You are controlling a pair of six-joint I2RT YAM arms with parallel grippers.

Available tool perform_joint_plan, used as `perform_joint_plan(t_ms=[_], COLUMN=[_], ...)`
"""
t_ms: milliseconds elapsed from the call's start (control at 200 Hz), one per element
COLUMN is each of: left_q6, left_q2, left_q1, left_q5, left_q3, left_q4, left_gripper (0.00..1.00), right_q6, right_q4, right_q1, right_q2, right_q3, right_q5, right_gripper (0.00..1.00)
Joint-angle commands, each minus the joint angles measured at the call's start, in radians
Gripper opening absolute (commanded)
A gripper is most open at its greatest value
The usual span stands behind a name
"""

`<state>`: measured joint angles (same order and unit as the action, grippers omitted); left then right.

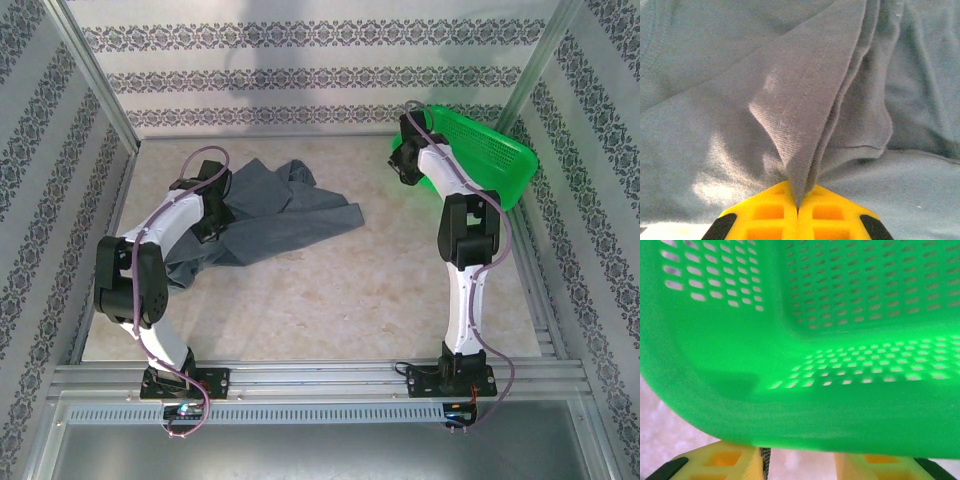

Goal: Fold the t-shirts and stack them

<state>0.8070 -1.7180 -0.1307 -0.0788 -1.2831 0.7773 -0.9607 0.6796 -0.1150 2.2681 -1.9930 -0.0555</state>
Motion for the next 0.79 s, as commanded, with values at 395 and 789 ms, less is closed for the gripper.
perform_joint_plan(t_ms=[395,789], left_q6=[-0.085,-0.148], left_q2=[0.091,0.178], left_q1=[0.002,0.0], left_q5=[0.099,0.18], left_q3=[0.087,0.189], left_q4=[-0.093,-0.171], left_gripper=[0.0,0.0], right_q6=[-0.371,-0.588], right_q4=[0.184,0.282], right_q1=[-0.222,-0.227], right_q2=[-0.048,0.073], right_q3=[0.117,-0.042], right_q5=[0.116,0.123], right_gripper=[0.52,0.59])
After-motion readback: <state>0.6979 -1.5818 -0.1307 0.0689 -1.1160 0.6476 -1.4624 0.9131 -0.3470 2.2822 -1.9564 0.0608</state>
